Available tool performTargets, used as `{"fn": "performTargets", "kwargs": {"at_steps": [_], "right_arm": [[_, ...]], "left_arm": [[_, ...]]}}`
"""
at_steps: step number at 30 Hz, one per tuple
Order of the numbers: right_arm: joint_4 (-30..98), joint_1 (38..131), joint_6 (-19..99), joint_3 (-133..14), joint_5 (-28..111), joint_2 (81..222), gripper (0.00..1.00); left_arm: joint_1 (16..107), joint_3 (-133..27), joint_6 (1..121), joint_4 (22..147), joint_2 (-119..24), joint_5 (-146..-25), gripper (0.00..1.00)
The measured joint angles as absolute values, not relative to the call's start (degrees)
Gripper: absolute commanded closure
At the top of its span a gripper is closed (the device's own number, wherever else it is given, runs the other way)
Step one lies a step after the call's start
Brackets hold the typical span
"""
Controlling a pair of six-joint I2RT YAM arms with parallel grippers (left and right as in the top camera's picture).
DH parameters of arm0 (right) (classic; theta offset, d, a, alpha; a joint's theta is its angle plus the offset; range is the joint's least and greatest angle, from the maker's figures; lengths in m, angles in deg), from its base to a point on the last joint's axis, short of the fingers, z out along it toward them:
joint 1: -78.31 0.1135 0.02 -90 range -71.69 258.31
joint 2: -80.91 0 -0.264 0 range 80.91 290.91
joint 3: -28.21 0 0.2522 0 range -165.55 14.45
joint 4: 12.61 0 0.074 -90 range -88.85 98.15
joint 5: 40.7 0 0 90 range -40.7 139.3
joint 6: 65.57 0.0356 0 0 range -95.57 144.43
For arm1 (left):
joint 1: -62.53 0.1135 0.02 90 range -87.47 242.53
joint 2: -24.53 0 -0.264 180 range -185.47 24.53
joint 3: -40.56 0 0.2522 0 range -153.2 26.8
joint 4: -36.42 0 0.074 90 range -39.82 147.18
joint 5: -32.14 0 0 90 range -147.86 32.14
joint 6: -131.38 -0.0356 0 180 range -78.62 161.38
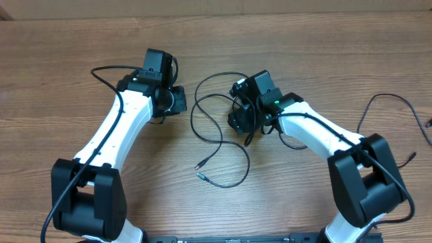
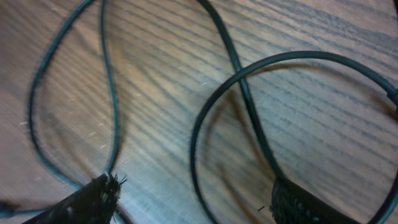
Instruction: Untangle cables
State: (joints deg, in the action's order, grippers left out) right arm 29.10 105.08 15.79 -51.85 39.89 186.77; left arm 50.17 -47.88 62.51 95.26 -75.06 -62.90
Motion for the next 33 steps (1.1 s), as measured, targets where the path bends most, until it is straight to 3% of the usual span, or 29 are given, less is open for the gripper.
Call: {"fn": "performTargets", "kwargs": {"at_steps": [17,18,20,21,28,33], "right_arm": [[27.78,105.03,17.82,-47.96,40.57,188.57,0.47],[27.76,105.03,17.73,-47.94,40.57,188.63,0.55],[27.65,105.03,17.82,-47.94,40.52,188.65,0.89],[27.74,105.03,17.80,-47.94,40.57,188.65,0.96],[31.46,105.03,19.68,-48.42,40.52,188.65,0.96],[45.75,104.05,23.61,-58.84,40.52,188.76,0.96]], "left_arm": [[50.17,-47.85,62.53,95.28,-75.06,-62.92,0.94],[50.17,-47.85,62.53,95.28,-75.06,-62.92,0.94],[50.17,-47.85,62.53,95.30,-75.06,-62.92,0.94],[50.17,-47.85,62.53,95.30,-75.06,-62.92,0.94],[50.17,-47.85,62.55,95.39,-75.06,-62.92,0.93],[50.17,-47.83,62.68,95.37,-75.06,-62.92,0.93]]}}
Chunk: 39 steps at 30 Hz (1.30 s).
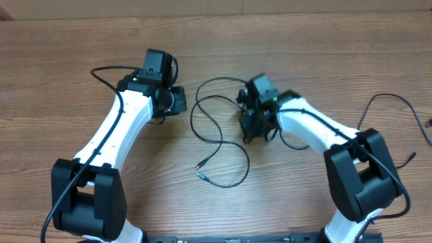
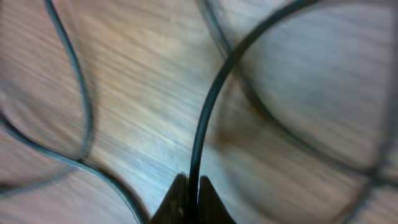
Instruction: Untangle cables
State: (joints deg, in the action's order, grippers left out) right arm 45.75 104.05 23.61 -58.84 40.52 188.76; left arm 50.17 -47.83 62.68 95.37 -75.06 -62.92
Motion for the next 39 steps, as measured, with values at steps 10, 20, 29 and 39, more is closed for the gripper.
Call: {"fn": "performTargets", "kwargs": {"at_steps": [10,20,29,39], "right_arm": [[69.42,96.94,30.19,-105.60,39.02,188.85,0.96],[71.63,89.86,39.61,-128.61,34.16,187.89,0.96],[51.81,86.24,51.52,-130.97,15.70,187.91,0.96],[46.43,86.32,57.97,-131.43,3.61,187.89,0.96]], "left_arm": [[50.17,-47.77,62.72,95.41,-75.06,-62.99,0.93],[50.17,-47.72,62.90,91.52,-75.06,-68.30,0.92],[49.41,-47.70,63.14,83.93,-75.06,-77.77,0.41],[43.90,-47.70,57.89,75.06,-75.06,-84.37,0.25]]}}
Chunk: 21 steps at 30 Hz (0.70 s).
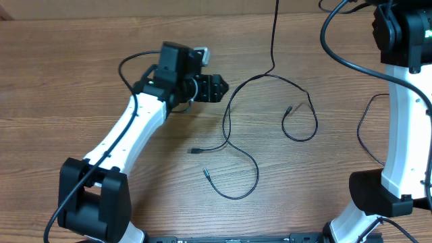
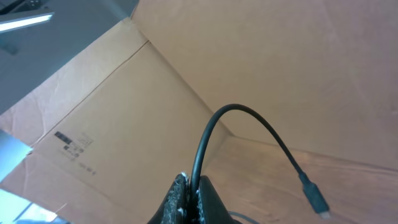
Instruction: Untangle cables
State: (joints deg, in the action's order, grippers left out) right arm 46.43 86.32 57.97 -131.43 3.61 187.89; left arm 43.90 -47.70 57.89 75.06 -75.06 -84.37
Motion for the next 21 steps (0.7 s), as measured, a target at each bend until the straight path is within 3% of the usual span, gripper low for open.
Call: {"fn": "performTargets", "kwargs": {"at_steps": [15,16,18,20,21], "right_arm": [[45.38,86.32,60.24,-131.43,2.10,187.89,0.96],[45.36,86.32,60.24,-131.43,2.12,187.89,0.96],[45.36,86.32,60.40,-131.43,2.14,187.89,0.96],[45.45,86.32,60.38,-131.43,2.38,187.89,0.96],[45.90,86.32,60.38,-131.43,2.87,187.89,0.96]], "left_arm": [[36.44,-47.70,54.29,74.54,-77.07,-81.90,0.41],[36.36,-47.70,54.29,74.62,-77.71,-81.22,0.45],[36.36,-47.70,54.37,74.75,-79.26,-80.17,0.64],[36.36,-47.70,54.13,75.13,-80.74,-79.45,0.96],[36.36,-47.70,53.83,75.41,-81.40,-79.08,0.96]]}}
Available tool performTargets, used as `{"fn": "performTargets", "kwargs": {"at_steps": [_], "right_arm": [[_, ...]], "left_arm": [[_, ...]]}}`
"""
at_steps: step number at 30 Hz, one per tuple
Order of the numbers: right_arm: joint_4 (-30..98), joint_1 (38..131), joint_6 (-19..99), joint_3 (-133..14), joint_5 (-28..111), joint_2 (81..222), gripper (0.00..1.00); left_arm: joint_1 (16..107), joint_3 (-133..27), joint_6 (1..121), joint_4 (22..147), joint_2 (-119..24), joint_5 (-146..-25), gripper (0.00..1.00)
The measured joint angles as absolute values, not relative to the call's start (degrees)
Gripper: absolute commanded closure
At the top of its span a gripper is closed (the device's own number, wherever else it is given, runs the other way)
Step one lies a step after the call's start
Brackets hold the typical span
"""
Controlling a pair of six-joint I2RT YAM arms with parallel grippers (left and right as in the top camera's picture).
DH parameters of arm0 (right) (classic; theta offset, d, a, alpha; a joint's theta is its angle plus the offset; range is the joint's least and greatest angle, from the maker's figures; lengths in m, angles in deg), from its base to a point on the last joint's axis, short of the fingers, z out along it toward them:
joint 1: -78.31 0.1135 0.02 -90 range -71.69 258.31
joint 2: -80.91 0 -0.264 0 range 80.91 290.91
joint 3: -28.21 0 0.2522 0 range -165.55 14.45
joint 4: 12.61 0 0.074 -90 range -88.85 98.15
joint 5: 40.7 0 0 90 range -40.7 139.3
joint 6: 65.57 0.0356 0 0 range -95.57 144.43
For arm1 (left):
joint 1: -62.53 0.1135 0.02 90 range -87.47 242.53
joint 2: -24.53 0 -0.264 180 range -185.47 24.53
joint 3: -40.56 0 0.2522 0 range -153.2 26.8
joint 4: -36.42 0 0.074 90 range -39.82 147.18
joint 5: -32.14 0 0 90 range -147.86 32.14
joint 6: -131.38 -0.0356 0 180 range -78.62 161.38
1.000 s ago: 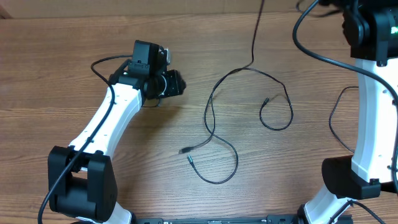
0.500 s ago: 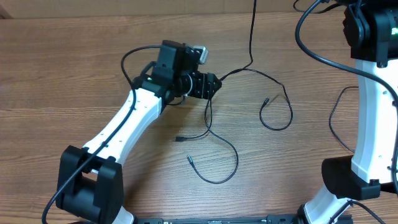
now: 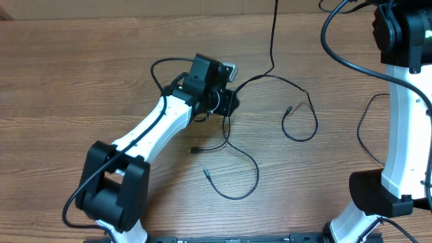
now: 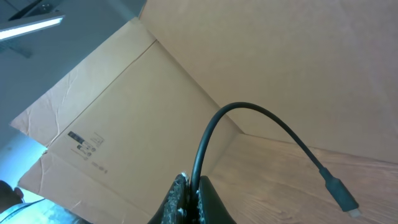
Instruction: Untangle cables
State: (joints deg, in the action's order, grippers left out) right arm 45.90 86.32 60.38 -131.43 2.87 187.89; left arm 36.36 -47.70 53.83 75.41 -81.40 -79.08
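Observation:
Two thin black cables lie crossed on the wooden table (image 3: 81,81). One cable (image 3: 273,40) hangs from above the top edge, comes down to the table and ends in a loop (image 3: 302,121) with a small plug (image 3: 288,108). My right gripper (image 4: 191,186) is shut on this cable (image 4: 211,134), held high and facing cardboard; the free plug (image 4: 339,191) sticks out past it. The other cable (image 3: 250,169) curls on the table, with ends at the middle (image 3: 196,150). My left gripper (image 3: 226,102) sits where the cables cross; its jaws are hidden under the wrist.
The right arm (image 3: 401,101) stands tall along the right edge, with its own black lead (image 3: 368,118) looping beside it. A cardboard wall (image 4: 261,56) rises behind the table. The left arm (image 3: 155,128) stretches diagonally across the table's middle.
My left gripper has moved right and slightly toward the front, from beside the cables to right over their crossing. The right gripper still holds its cable high; the cables on the table lie almost unchanged.
First my right gripper stood open low over the tangled cables, with the left gripper resting to their left. Then the right gripper was shut on one cable. Later it held that cable high above the table with the tangle spread out, and the left gripper has come to the crossing.

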Motion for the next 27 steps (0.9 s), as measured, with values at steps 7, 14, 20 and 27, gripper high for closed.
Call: {"fn": "performTargets", "kwargs": {"at_steps": [7,14,20,27], "right_arm": [[64.26,86.32,58.69,-131.69,17.88,187.89,0.96],[85.64,86.15,57.64,-131.10,54.71,187.91,0.95],[92.79,84.73,57.40,-127.21,67.50,187.91,0.27],[94.30,84.71,57.05,-121.01,55.08,187.91,0.06]], "left_arm": [[36.95,-47.70,53.15,77.18,-81.92,-78.77,0.96],[43.37,-47.64,51.47,84.52,-75.93,-85.92,0.96],[49.38,-47.61,49.72,83.91,-71.37,-104.65,0.96],[49.01,-47.61,48.87,83.32,-71.37,-114.24,0.96]]}}
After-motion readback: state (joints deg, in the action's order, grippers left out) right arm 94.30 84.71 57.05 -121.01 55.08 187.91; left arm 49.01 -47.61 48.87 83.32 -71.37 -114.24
